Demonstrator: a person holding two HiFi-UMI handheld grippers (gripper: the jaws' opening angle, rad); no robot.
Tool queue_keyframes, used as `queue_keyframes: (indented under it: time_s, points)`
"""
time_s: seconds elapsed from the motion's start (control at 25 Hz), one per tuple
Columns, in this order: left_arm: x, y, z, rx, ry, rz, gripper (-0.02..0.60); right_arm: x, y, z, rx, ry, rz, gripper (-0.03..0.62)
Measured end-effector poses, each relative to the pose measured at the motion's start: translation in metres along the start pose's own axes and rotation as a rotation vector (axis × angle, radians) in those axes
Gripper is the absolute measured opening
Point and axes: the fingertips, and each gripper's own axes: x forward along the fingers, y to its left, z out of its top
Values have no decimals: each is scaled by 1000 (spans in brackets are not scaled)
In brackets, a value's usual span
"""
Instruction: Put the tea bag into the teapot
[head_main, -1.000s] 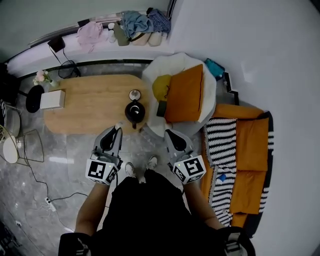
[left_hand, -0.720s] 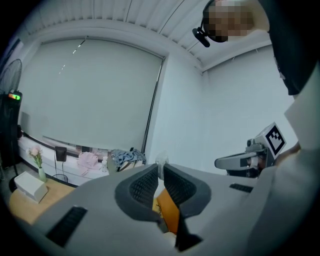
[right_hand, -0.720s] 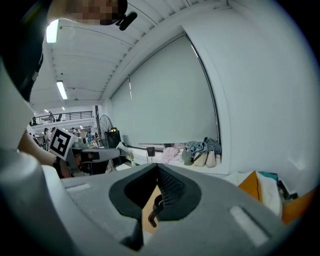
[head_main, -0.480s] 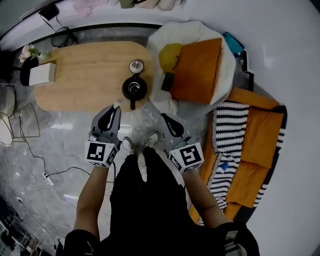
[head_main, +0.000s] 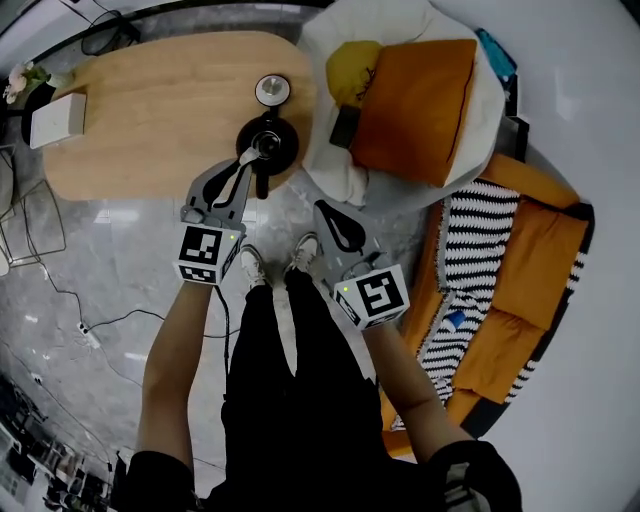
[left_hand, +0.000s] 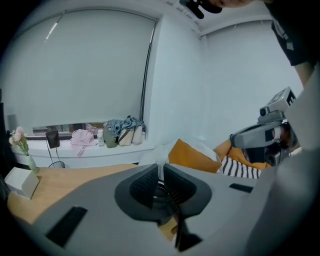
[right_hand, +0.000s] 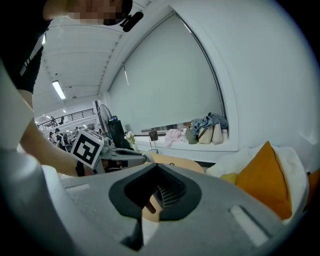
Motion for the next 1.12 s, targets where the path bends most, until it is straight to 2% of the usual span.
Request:
queue_keyframes:
  time_s: [0.16, 0.36, 0.8, 1.0, 1.12]
  points:
    - [21, 2, -2, 47, -6, -21, 34, 13, -12, -17, 35, -2, -13, 5]
    - [40, 4, -16, 77, 28, -42, 34, 34, -30, -28, 55, -16, -33, 5]
    - [55, 2, -23, 110, 98, -73, 34, 60, -31, -40, 66, -12, 1, 5]
    - [57, -1, -28, 125, 151, -98, 34, 65, -33, -45, 75, -11, 0, 5]
    - [60, -3, -36, 133, 223, -112, 34, 66, -38, -49, 81, -6, -11, 5]
